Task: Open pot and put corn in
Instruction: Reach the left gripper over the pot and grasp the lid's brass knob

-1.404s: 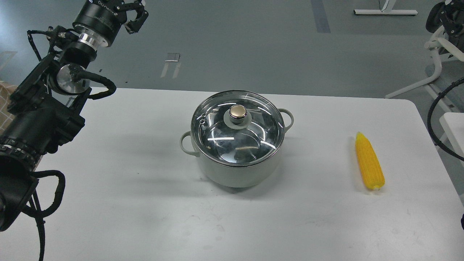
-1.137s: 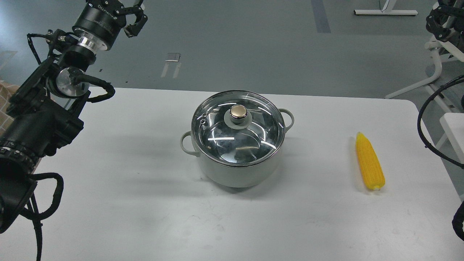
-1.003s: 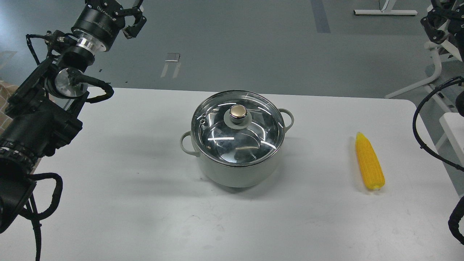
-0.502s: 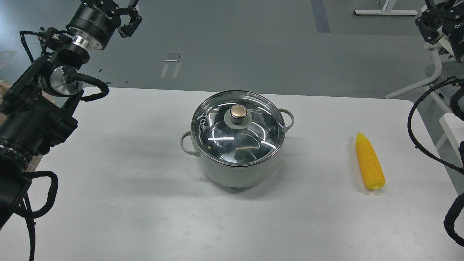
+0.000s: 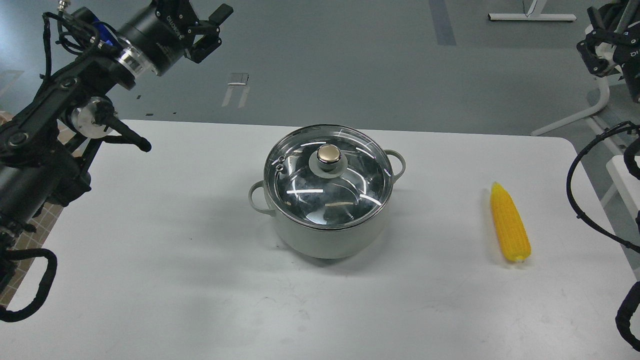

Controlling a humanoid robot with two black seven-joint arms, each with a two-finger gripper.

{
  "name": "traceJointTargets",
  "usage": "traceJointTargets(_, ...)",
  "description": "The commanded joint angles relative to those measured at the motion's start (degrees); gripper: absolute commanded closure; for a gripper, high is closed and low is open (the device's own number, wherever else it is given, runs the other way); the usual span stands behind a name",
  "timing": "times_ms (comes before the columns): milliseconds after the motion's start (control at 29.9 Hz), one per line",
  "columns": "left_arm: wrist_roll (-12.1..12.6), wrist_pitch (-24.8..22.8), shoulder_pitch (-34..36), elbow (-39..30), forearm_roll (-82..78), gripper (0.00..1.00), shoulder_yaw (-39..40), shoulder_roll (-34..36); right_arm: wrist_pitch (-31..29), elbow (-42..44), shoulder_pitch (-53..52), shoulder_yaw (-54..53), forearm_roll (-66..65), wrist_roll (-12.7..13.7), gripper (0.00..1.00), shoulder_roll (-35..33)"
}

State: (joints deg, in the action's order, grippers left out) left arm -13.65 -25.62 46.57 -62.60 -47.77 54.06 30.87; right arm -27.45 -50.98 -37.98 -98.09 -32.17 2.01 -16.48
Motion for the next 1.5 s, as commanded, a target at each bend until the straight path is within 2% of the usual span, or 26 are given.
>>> traceJointTargets(0,0.02,0.84,-2.00,-9.98,-18.55,0.08,-0.80,2.35,-0.55,0.00,1.07,-0.26,0.09,-0.17,0.00,0.04)
traceJointTargets(100,0.02,0.84,-2.27,-13.33,-32.09,0.09,-2.46,2.18,-0.55,0.00,1.60,-1.14,0.09,-0.17,0.00,0.04)
traceJointTargets(167,0.02,1.01,-1.57,-14.39,-44.28,0.09,-6.49,1.57,-0.55,0.00,2.38,-1.75,0.09,-0.17,0.00,0.04)
traceJointTargets(234,-0.06,1.45,-1.31,-15.00,-49.68,0.09,-8.00,1.57,-0.55,0.00,2.74,-1.93,0.09,-0.17,0.00,0.04)
traceJointTargets(301,-0.59,2.42,-0.60,-16.41,-56.89,0.09,-9.67,1.48,-0.55,0.00,3.00,-1.93,0.17,-0.17,0.00,0.04)
traceJointTargets(368,-2.52,3.21,0.10,-16.85,-64.00,0.09,-13.44,-0.01,-0.55,-0.08,3.97,-2.11,0.79,-0.17,0.00,0.04)
traceJointTargets(468,-3.58,4.96,0.80,-16.85,-68.67,0.09,-17.92,-0.89,-0.55,-0.08,4.32,-2.46,0.88,-0.17,0.00,-0.04)
traceJointTargets(568,-3.49,7.16,0.98,-16.85,-70.97,0.10,-21.01,-0.98,-0.55,-0.08,4.76,-3.51,0.88,-0.17,0.00,-0.04)
traceJointTargets(802,-3.14,7.34,0.72,-16.68,-72.47,0.12,-21.89,-2.65,-0.55,-0.08,5.90,-3.95,0.96,-0.17,0.00,0.04)
traceJointTargets(903,-3.14,7.34,0.37,-16.41,-72.56,0.17,-22.16,-2.83,-0.55,-0.08,6.08,-3.95,0.96,-0.26,0.00,0.04)
traceJointTargets(1036,-3.05,7.34,0.54,-16.06,-72.56,0.31,-24.97,-2.74,-0.55,-0.08,6.08,-3.95,2.28,-0.26,0.00,0.04)
traceJointTargets(1371,-3.05,7.43,0.19,-15.62,-72.47,0.47,-25.06,-3.00,-0.55,0.00,6.08,-3.95,2.55,-0.26,0.00,0.22)
traceJointTargets(1471,-3.05,7.43,0.10,-15.54,-72.47,0.47,-25.06,-2.92,-0.55,0.00,6.08,-3.87,2.55,-0.26,0.00,0.39)
